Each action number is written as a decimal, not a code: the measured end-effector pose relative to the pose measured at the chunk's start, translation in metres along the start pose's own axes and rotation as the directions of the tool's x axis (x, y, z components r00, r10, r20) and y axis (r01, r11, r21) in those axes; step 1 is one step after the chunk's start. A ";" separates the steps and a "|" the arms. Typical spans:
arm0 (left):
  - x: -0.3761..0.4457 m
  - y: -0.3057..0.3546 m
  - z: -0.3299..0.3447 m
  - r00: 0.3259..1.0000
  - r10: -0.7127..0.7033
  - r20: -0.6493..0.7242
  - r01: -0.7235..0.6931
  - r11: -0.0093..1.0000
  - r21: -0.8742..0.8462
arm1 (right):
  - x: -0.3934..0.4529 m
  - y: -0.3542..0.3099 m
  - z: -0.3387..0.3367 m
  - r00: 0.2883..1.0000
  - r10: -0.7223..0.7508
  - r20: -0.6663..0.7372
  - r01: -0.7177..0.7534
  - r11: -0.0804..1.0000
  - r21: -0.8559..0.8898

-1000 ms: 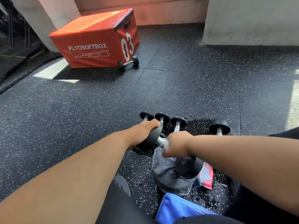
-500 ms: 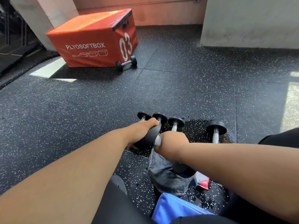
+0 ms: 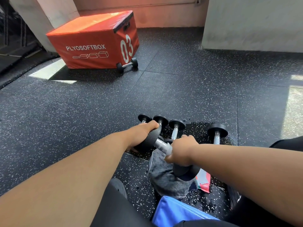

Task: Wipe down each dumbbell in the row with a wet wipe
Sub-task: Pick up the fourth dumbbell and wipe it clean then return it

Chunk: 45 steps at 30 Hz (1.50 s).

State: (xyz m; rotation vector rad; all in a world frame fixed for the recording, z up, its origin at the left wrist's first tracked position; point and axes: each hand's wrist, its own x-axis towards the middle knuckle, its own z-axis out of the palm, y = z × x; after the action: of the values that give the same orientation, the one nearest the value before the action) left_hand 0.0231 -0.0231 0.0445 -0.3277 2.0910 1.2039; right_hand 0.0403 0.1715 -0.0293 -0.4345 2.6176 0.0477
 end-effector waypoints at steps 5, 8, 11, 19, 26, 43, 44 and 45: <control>-0.002 0.000 0.003 0.999 0.033 -0.019 -0.033 0.999 0.023 | 0.002 0.011 0.003 0.993 -0.048 0.110 0.057 0.996 -0.074; -0.001 -0.001 0.003 0.998 0.051 -0.031 -0.049 0.997 0.051 | 0.006 0.013 0.002 0.986 -0.062 0.153 0.081 0.989 -0.122; 0.001 -0.003 0.001 0.995 0.093 -0.045 -0.088 0.991 0.101 | 0.009 0.013 -0.003 0.985 -0.098 0.144 0.120 0.982 -0.147; -0.008 0.004 0.003 0.976 0.216 0.015 -0.215 0.961 0.173 | 0.013 0.012 -0.003 0.971 -0.169 0.168 0.093 0.918 0.385; -0.003 0.004 0.002 0.957 0.287 0.049 -0.290 0.920 0.262 | 0.030 0.022 0.007 0.905 -0.334 0.264 0.029 0.667 0.744; 0.003 0.002 -0.005 0.955 0.289 0.065 -0.296 0.914 0.277 | 0.007 0.012 -0.019 0.913 -0.271 0.305 0.150 0.918 0.367; 0.004 0.001 -0.004 0.957 0.285 0.051 -0.288 0.919 0.268 | 0.003 0.008 -0.020 0.931 -0.256 0.259 0.169 0.934 0.315; 0.002 0.002 -0.004 0.961 0.273 0.042 -0.275 0.927 0.257 | -0.002 0.004 -0.020 0.949 -0.232 0.213 0.178 0.953 0.245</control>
State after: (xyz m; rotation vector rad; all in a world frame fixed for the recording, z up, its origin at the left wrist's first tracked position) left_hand 0.0187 -0.0251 0.0453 0.0935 2.3126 1.0602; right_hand 0.0312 0.1737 -0.0109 -0.5811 2.2939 -0.2468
